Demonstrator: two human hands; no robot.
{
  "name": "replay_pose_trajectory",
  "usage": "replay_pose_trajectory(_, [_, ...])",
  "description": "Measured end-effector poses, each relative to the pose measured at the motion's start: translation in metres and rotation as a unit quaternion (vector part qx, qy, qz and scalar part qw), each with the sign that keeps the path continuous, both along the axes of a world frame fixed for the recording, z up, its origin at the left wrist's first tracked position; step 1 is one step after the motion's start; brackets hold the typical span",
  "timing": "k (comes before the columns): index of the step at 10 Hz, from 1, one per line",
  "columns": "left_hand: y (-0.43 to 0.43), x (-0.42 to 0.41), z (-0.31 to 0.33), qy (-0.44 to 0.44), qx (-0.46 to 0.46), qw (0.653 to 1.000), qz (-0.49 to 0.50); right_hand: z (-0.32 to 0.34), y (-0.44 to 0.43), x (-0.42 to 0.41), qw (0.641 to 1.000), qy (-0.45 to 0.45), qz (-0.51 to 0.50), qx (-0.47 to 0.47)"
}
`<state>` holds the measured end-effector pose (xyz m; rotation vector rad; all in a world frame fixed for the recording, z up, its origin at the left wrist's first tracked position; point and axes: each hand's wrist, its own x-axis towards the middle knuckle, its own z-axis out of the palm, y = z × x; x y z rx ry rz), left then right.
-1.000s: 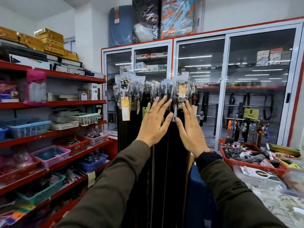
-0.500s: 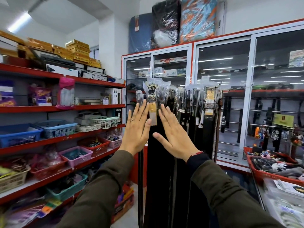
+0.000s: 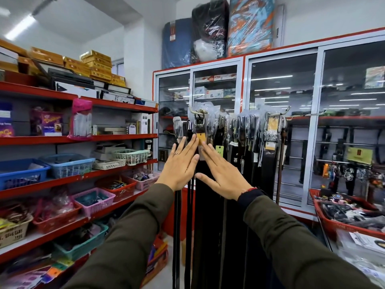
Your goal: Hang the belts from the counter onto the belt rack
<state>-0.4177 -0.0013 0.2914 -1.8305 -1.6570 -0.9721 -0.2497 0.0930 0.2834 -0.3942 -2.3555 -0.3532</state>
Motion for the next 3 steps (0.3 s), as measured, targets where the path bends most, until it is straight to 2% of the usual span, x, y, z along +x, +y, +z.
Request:
replay_pose_trajectory(2, [-0.004, 0.015, -0.011, -0.016, 0.034, 0.998, 0.041, -0.005, -0.008, 0.02, 1.0, 0.009, 0.016, -0.005])
replay_pose_trajectory(3, [-0.008, 0.031, -0.013, -0.003, 0.079, 0.995, 0.062, 0.0, -0.023, 0.043, 0.999, 0.03, 0.012, 0.003])
